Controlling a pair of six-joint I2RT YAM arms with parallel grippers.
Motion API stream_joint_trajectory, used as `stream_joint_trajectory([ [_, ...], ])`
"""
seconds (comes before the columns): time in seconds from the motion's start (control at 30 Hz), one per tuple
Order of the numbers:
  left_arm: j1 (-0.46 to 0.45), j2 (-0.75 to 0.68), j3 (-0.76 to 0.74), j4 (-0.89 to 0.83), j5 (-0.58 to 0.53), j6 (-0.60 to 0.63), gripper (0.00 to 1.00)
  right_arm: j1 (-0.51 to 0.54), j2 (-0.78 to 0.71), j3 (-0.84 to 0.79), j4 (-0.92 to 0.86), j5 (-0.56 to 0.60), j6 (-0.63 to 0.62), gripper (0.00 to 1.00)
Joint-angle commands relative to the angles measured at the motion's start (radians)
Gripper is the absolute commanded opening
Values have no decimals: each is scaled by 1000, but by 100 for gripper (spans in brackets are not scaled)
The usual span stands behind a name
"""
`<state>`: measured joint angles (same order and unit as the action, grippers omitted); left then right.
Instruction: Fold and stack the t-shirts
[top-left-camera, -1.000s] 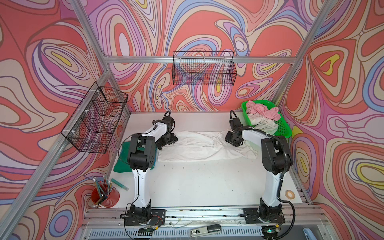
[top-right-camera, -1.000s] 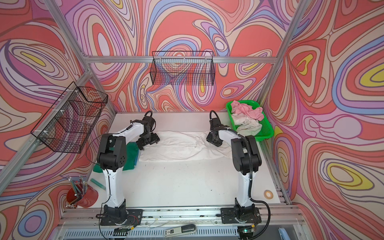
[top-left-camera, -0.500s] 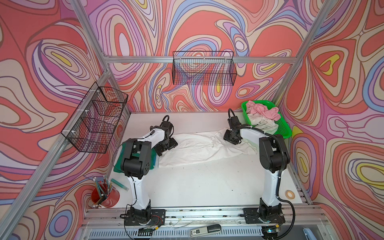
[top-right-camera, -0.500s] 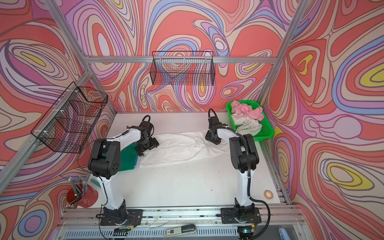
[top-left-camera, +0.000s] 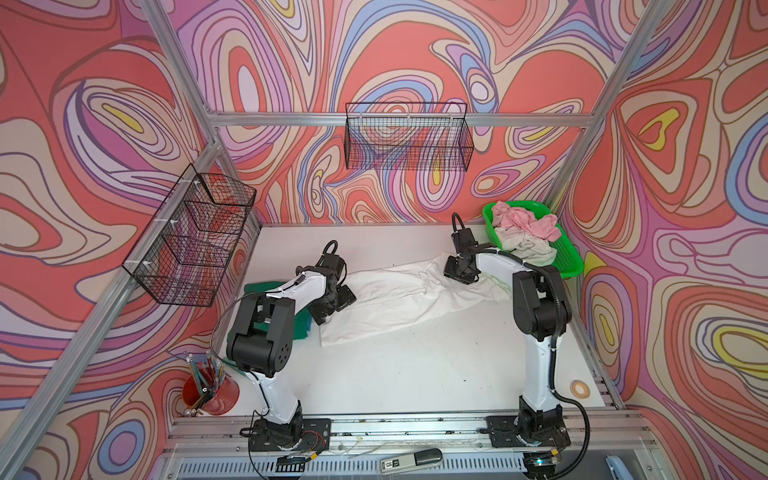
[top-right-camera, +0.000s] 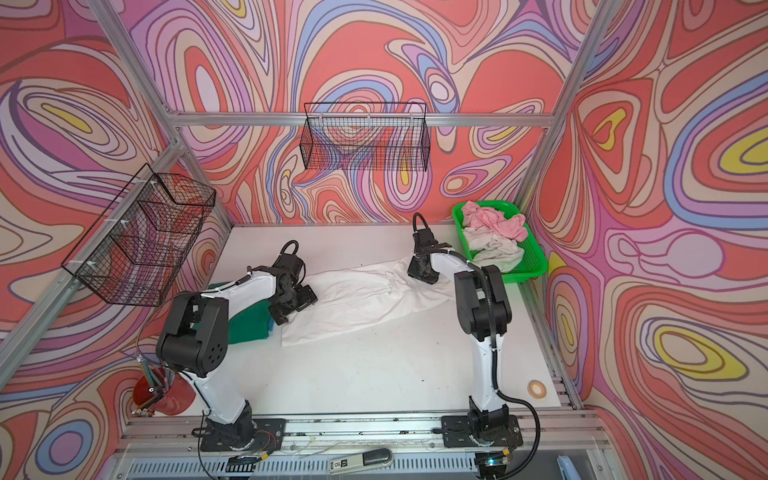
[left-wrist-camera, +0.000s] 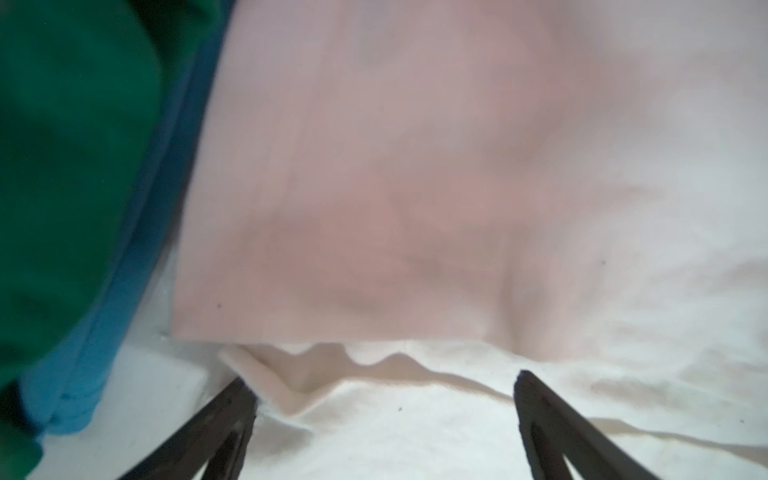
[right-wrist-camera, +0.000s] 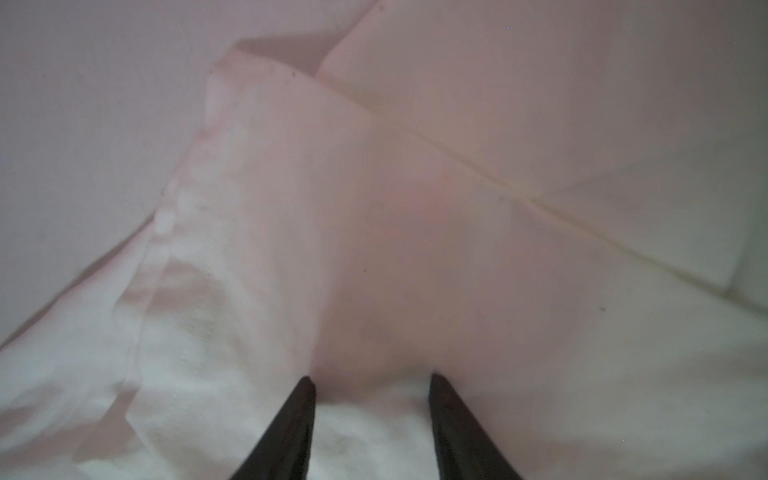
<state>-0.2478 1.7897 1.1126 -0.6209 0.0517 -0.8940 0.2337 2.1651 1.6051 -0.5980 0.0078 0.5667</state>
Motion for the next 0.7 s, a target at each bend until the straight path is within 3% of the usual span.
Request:
stream_joint_trajectory([
  [0.0, -37, 35, -130, -81, 133, -62, 98, 19, 90, 24, -60, -28, -34, 48],
  [0.37, -189, -133, -338, -53, 188, -147, 98, 83, 194, 207, -109, -35, -134, 49],
  [0.67, -407, -262, -485, -1, 237, -322, 98, 107, 297, 409, -180, -36, -213, 51],
])
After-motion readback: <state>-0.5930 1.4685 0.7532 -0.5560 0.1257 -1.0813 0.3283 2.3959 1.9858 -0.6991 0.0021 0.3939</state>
